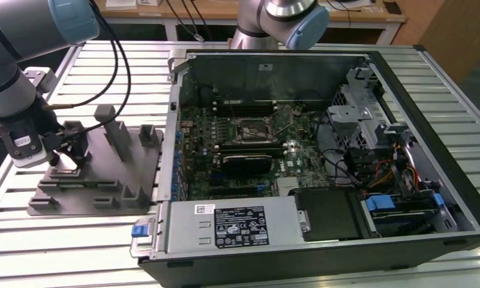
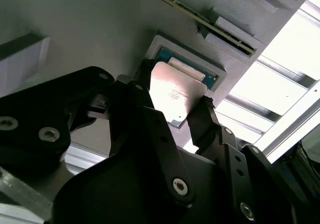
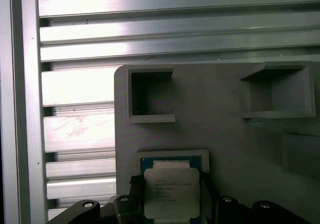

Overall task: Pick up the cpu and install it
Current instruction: 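Pick up the cpu and move it towards the insertion slot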

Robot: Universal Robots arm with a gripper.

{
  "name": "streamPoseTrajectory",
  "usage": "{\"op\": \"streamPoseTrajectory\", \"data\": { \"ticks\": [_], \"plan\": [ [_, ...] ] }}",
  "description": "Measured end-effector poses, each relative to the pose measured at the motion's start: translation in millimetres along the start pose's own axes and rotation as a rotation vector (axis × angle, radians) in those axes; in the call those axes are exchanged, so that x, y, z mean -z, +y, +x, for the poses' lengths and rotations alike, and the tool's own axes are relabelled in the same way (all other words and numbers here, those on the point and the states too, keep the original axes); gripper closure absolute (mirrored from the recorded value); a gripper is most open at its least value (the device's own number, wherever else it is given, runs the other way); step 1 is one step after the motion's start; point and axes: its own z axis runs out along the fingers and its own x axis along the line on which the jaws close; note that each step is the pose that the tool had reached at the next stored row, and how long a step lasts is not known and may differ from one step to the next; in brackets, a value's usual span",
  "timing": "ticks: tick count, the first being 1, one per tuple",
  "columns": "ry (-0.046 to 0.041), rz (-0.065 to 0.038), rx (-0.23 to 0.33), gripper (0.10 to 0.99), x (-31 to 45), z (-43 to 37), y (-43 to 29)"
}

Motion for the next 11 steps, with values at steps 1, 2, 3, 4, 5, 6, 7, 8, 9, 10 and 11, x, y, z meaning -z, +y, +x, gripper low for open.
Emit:
{"op": "streamPoseTrajectory", "data": {
  "ticks": [1,2,3,4,5,6,7,8,9,10,11],
  "plan": [
    [-0.0001,0.000,0.000,0.545,0.1,0.0,0.0],
    [-0.0004,0.000,0.000,0.545,0.7,0.0,0.1],
    [-0.0005,0.000,0.000,0.545,1.6,-0.1,0.1],
    [-0.0002,0.000,0.000,0.545,3.3,-0.1,0.2],
    [0.0000,0.000,0.000,0.545,5.0,-0.1,0.3],
    [-0.0002,0.000,0.000,0.545,6.6,-0.1,0.4],
    [-0.0002,0.000,0.000,0.545,8.3,-0.2,0.5],
    [-0.0001,0.000,0.000,0.545,10.0,-0.2,0.6],
    [-0.0001,0.000,0.000,0.545,11.9,-0.2,0.7],
    [-0.0001,0.000,0.000,0.545,14.2,-0.2,0.8],
    [-0.0001,0.000,0.000,0.545,16.6,-0.3,0.9]
  ]
}}
